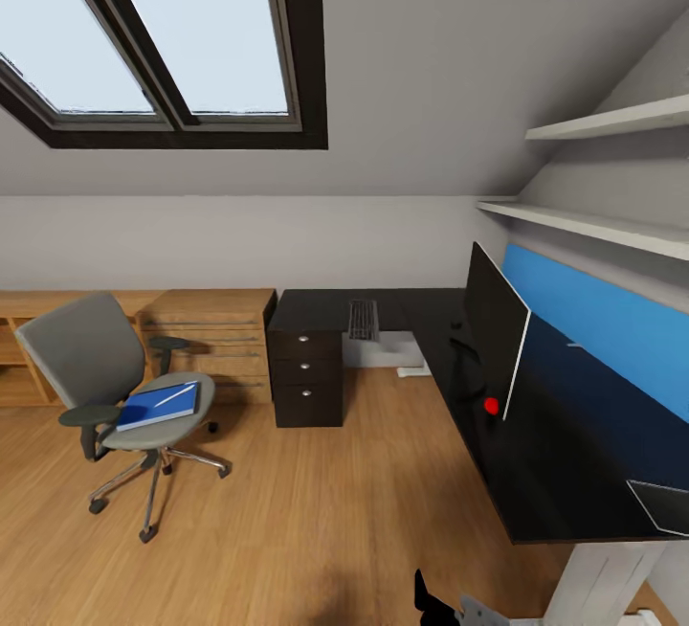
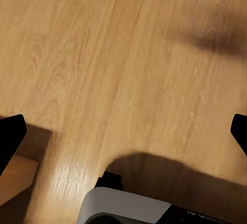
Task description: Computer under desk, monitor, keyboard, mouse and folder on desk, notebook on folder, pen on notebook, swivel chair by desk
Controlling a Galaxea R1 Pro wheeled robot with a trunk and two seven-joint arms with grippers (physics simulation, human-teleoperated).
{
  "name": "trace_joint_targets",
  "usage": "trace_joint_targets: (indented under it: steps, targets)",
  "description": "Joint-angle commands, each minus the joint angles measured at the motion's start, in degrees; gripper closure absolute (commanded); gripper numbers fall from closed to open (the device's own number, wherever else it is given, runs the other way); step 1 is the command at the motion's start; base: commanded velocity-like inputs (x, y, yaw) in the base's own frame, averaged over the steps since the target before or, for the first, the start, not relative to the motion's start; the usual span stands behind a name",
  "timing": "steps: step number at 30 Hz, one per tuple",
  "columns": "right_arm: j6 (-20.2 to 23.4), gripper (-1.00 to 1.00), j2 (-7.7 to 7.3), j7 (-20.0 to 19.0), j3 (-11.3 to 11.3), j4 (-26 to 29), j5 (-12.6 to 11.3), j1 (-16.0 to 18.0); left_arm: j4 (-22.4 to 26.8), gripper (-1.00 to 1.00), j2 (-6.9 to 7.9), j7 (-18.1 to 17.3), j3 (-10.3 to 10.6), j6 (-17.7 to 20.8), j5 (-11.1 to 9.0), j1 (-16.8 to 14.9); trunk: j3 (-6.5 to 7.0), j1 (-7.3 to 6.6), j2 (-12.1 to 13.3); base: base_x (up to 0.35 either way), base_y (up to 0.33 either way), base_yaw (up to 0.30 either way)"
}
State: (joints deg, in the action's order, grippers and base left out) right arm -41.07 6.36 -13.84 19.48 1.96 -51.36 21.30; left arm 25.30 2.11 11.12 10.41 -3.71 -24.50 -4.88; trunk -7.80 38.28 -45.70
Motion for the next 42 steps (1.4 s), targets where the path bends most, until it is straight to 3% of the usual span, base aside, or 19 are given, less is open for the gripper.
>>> trace_joint_targets:
  steps: [1, 22, 42]
  targets:
    - [-0.2, -1.0, 0.02, -0.4, 0.2, -0.1, -0.6, 0.1, 0.0, -1.0, 0.07, 0.4, 0.5, -0.2, -0.5, 0.0, -0.09, 0.01, -0.1, -0.006, -0.012, -0.001]
    - [-0.3, -1.0, -0.27, -0.4, 0.0, -0.1, -0.8, 0.1, 0.0, -1.0, 0.02, 0.3, 0.6, -0.2, -0.5, 0.0, -0.09, 0.01, -0.1, -0.133, -0.256, -0.007]
    - [-0.4, -1.0, -0.38, -0.4, 0.0, -0.1, -0.7, 0.1, -0.1, -1.0, 0.05, 0.3, 0.6, -0.2, -0.6, 0.0, 0.24, 0.01, -0.1, -0.126, -0.288, -0.227]
